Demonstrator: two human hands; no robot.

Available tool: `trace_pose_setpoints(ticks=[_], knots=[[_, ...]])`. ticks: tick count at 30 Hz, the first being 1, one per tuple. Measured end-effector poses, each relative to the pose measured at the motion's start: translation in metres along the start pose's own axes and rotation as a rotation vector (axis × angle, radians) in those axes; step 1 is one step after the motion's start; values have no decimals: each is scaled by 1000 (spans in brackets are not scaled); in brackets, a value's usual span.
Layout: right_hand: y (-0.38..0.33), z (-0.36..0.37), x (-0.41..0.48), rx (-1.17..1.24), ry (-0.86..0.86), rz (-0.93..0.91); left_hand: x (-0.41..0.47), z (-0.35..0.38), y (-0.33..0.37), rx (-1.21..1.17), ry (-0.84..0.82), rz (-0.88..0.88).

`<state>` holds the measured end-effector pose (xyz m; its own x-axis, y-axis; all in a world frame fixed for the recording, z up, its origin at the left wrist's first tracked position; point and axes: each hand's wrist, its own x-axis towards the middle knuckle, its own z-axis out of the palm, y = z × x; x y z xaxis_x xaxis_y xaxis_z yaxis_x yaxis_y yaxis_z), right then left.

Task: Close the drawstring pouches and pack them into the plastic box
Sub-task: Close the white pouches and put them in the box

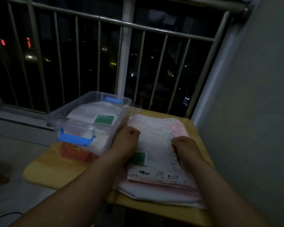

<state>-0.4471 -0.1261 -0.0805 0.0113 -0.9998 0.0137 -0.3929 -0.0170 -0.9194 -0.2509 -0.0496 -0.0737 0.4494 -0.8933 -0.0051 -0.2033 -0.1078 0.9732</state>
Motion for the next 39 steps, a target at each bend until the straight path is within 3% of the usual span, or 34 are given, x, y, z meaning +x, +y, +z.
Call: trace_pose_setpoints(ticks=[6,11,18,24,31,39], knots=[[10,0,-1,-16,-69,37,3,5,-3,202,35,-3],[4,-2,1,66,-124,40,2,7,0,169,12,-24],[4,-6,-2,470,-245,325,-1,8,3,12,49,-40],[-3,-26,-10,660,-400,300,-1,5,9,-212,-84,-142],[-6,-45,-19,666,-508,268,-9,0,18,-285,-216,-114],[-10,-50,-21,704,-550,255,-16,-2,23,-463,-374,-296]])
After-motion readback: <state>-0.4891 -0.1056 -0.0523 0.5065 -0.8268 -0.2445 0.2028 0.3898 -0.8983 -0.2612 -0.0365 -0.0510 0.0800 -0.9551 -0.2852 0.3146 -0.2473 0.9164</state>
